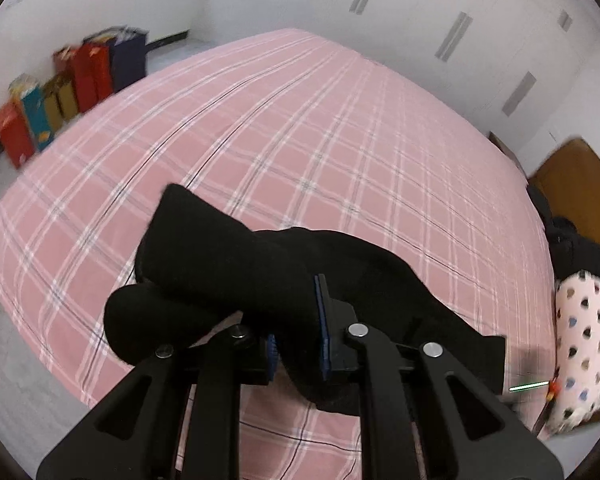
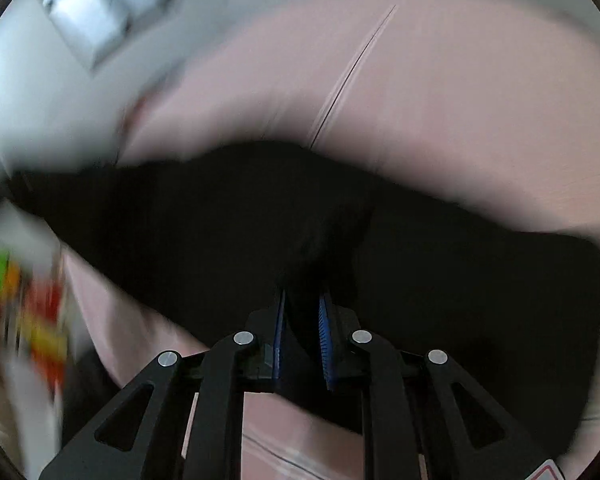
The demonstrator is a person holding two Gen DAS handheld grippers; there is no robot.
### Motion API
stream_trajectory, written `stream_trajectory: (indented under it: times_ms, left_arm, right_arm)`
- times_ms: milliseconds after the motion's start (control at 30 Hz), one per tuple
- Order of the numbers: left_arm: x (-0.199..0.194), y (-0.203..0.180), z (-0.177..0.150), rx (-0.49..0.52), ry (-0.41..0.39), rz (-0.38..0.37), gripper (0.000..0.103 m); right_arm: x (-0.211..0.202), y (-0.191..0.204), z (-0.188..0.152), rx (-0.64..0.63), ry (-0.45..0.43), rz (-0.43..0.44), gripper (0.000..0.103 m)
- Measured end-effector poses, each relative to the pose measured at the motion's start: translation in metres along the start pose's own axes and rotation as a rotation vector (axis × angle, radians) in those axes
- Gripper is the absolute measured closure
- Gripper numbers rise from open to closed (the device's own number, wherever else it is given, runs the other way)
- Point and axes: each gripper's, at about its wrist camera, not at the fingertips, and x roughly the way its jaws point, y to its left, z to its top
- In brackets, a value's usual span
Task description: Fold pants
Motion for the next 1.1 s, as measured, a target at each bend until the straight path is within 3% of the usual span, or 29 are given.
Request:
stream_trajectory:
  times_ms: [33, 67, 100, 233, 400, 467, 533, 567, 633, 667, 867, 967, 1100]
  left_arm:
    - [-0.004, -0.011, 0.001, 0.045, -0.002, -0.003, 0.089]
    - [-0.007, -0.019, 0.001, 0.081, -0.006, -0.007, 0.089]
    - [-0.01, -0.029, 0.001, 0.121, -0.012, -0.017, 0.088]
    - [-0.018, -0.078, -0.006, 0.282, -0.036, -0.054, 0.088]
    - [-0.019, -0.175, -0.043, 0.498, -0.047, -0.145, 0.084]
    - [-0.007, -0.215, -0.073, 0.582, 0.013, -0.212, 0.07]
    - [0.035, -0.259, -0.129, 0.684, 0.162, -0.294, 0.015]
    - [0.061, -0.275, -0.162, 0.749, 0.23, -0.258, 0.017]
    - [0.086, -0.288, -0.203, 0.852, 0.271, -0.129, 0.04]
    - [0.087, -0.289, -0.221, 0.89, 0.272, -0.112, 0.041]
    - [0.031, -0.282, -0.215, 0.876, 0.112, -0.192, 0.024]
    - [0.013, -0.274, -0.199, 0.851, 0.062, -0.182, 0.023]
    - [0.004, -0.257, -0.174, 0.778, 0.024, -0.141, 0.022]
  right_arm:
    - [-0.009, 0.006, -0.004, -0.03, -0.068, -0.012, 0.071]
    - [-0.022, 0.003, -0.004, 0.0, -0.077, 0.053, 0.048]
    - [-0.039, -0.008, -0.005, 0.061, -0.084, 0.1, 0.043]
    - [-0.119, -0.068, -0.021, 0.153, -0.214, 0.024, 0.038]
    - [-0.192, -0.15, -0.06, 0.401, -0.33, -0.061, 0.036]
    - [-0.205, -0.171, -0.078, 0.452, -0.35, -0.096, 0.036]
    - [-0.203, -0.189, -0.093, 0.508, -0.337, -0.097, 0.036]
    - [-0.204, -0.203, -0.1, 0.531, -0.326, -0.089, 0.036]
    - [-0.2, -0.2, -0.117, 0.558, -0.309, -0.052, 0.036]
    - [-0.197, -0.202, -0.112, 0.55, -0.303, -0.024, 0.036]
    - [-0.166, -0.188, -0.084, 0.412, -0.239, 0.068, 0.035]
    - [-0.143, -0.18, -0.064, 0.367, -0.191, 0.104, 0.025]
    - [-0.106, -0.174, -0.04, 0.301, -0.128, 0.093, 0.022]
